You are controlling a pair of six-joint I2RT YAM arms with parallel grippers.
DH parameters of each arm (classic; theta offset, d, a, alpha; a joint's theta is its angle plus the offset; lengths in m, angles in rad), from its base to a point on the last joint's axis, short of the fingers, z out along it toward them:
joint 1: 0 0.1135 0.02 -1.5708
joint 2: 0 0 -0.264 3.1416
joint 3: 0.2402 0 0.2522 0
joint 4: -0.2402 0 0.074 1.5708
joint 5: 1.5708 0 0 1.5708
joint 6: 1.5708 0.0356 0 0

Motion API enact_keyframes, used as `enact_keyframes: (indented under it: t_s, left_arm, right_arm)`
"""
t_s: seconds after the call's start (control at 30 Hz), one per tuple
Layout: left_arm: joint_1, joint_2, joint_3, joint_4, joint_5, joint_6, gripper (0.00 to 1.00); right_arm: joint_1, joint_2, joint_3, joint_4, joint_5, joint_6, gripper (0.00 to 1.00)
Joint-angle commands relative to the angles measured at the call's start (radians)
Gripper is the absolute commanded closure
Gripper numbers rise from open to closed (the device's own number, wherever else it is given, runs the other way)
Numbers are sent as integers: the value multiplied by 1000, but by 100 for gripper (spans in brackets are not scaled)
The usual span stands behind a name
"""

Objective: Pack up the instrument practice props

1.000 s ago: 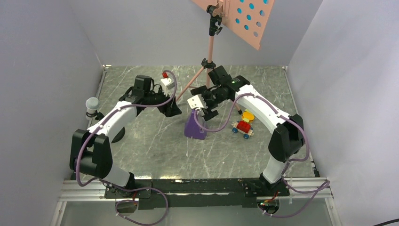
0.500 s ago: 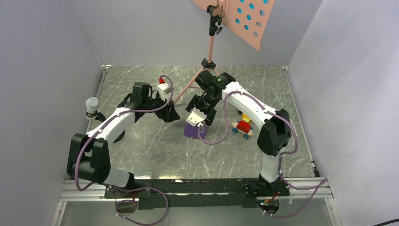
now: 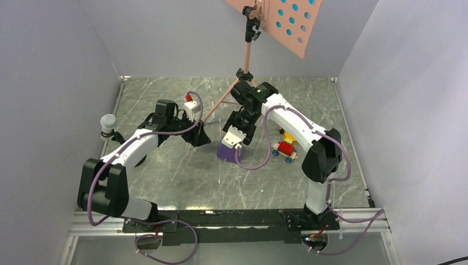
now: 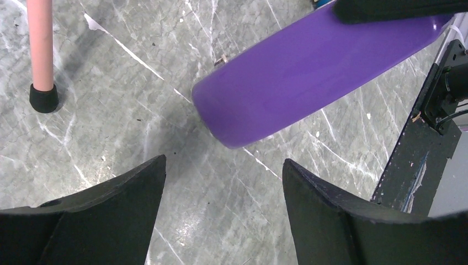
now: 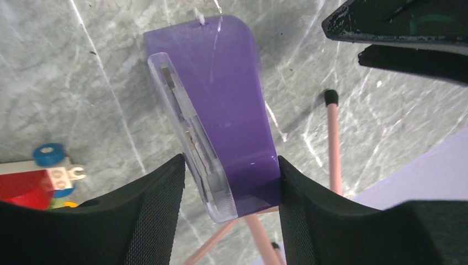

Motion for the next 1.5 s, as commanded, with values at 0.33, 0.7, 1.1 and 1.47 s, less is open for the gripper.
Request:
enact_keyframes:
  t_s: [0.33,0.7,1.1,1.47]
  left_arm:
    - [2,91,91,31,50,-22,19]
    - [2,88,88,-28,83,66,17]
    - [-4,-15,17,-6,56,176,9]
    - [-57,-3,17,-93,36,369,11]
  right_arm:
    - [-122,132,223,-190,-256,579,100]
    - [-195,53,93,-32,-366,906,21]
    - [-124,94,196,16,-318,964,11]
    - [-88,93,127,-39,-145,819,46]
